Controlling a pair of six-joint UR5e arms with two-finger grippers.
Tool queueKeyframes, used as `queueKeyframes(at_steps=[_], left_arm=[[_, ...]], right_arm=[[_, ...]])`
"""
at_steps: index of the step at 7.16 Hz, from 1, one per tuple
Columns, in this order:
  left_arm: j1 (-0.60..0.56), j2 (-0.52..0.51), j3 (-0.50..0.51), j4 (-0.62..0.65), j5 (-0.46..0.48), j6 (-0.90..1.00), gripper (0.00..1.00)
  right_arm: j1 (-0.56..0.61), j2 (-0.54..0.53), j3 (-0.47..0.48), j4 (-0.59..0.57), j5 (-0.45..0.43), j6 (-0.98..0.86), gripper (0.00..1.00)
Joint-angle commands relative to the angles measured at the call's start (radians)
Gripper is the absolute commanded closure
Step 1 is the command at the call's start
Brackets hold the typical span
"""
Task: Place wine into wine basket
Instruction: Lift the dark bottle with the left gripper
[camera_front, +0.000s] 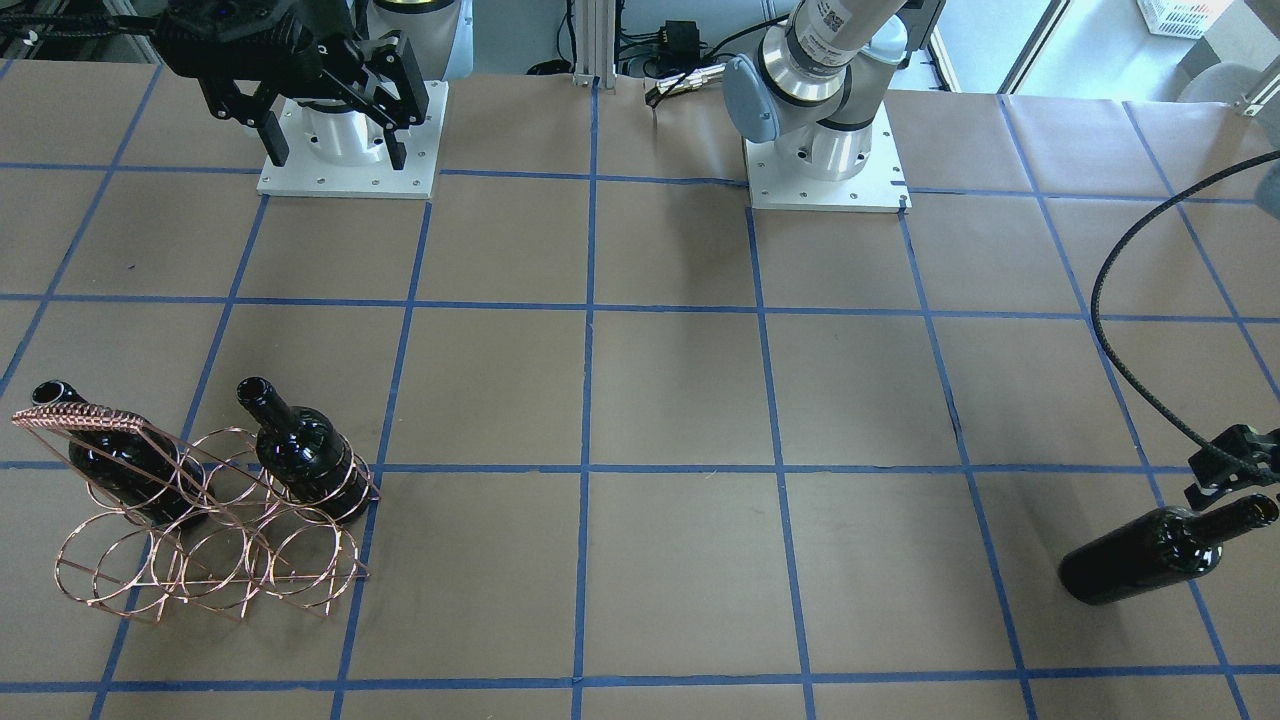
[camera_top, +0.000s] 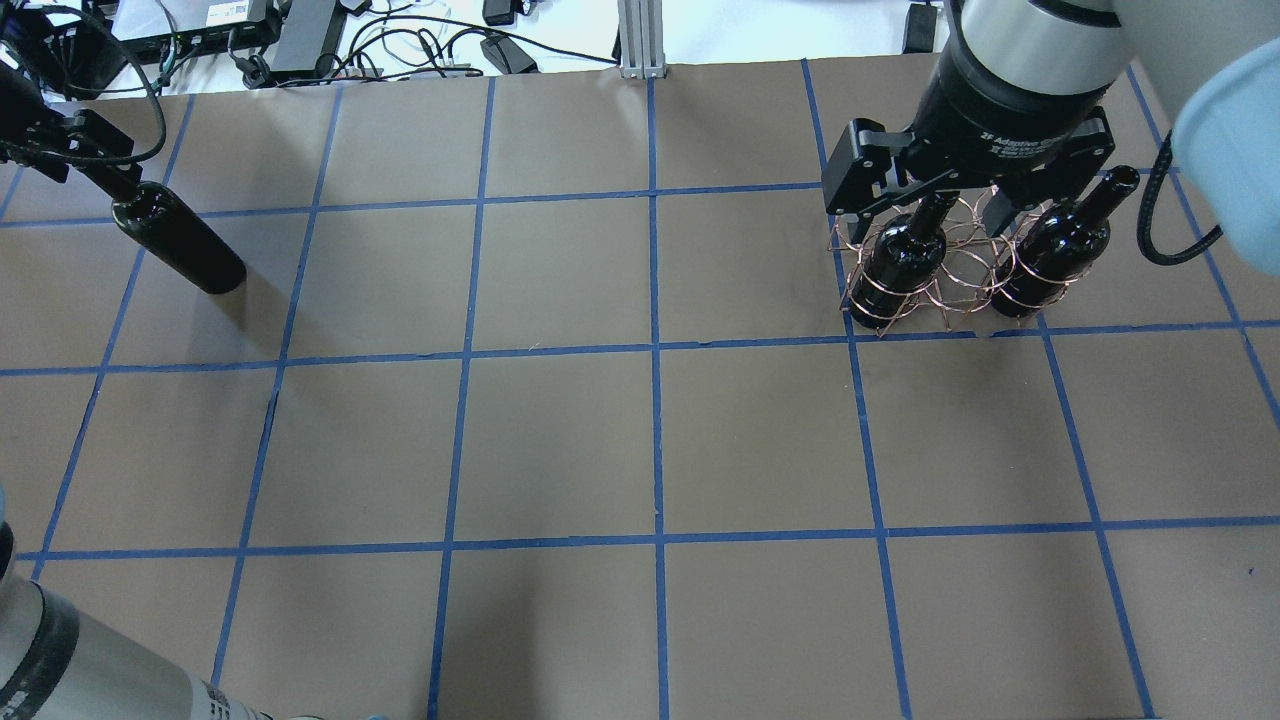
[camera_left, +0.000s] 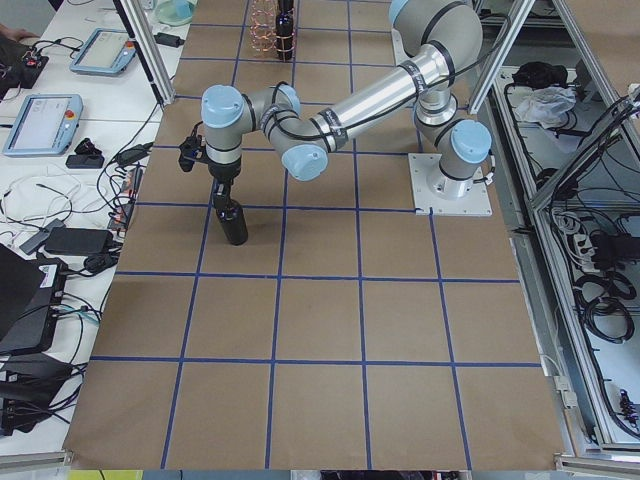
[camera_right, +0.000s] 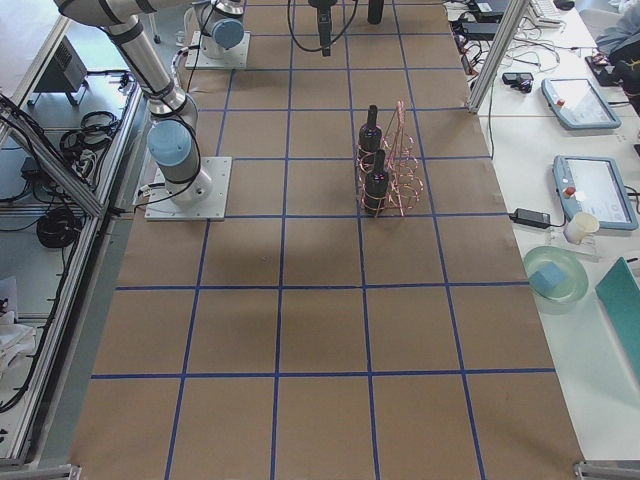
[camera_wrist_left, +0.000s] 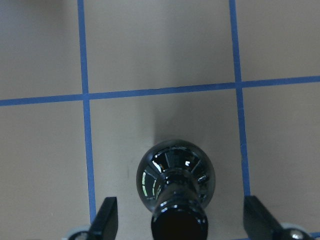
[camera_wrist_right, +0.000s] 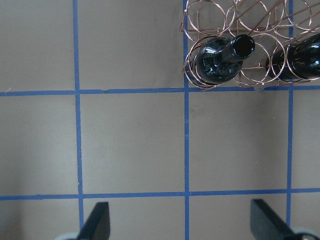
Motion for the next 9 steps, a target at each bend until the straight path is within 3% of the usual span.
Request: queueKeyframes(at_steps=[1,3,6,8,9], left_arm=[[0.000,-0.010,0.000,0.006,-0.012,-0.003,0.24],[0.002,-0.013,0.005,0.006,-0.023,-0.014,0.32],[0.008,-0.013,0.005,0.005,-0.045,-0.060,0.33],[0.009,-0.013,0.003,0.005,-0.046,-0.056,0.46],[0.009,-0.013,0.003,0.005,-0.046,-0.054,0.60]], right_arm=[[0.000,-0.001,0.000,0.001,0.005,0.001,0.00],[0.000,-0.001,0.000,0.000,0.011,0.001,0.00],[0.000,-0.001,0.000,0.000,0.014,0.001,0.00],[0.000,-0.001,0.000,0.001,0.010,0.000,0.00],[0.000,0.000,0.000,0.000,0.011,-0.003,0.00]])
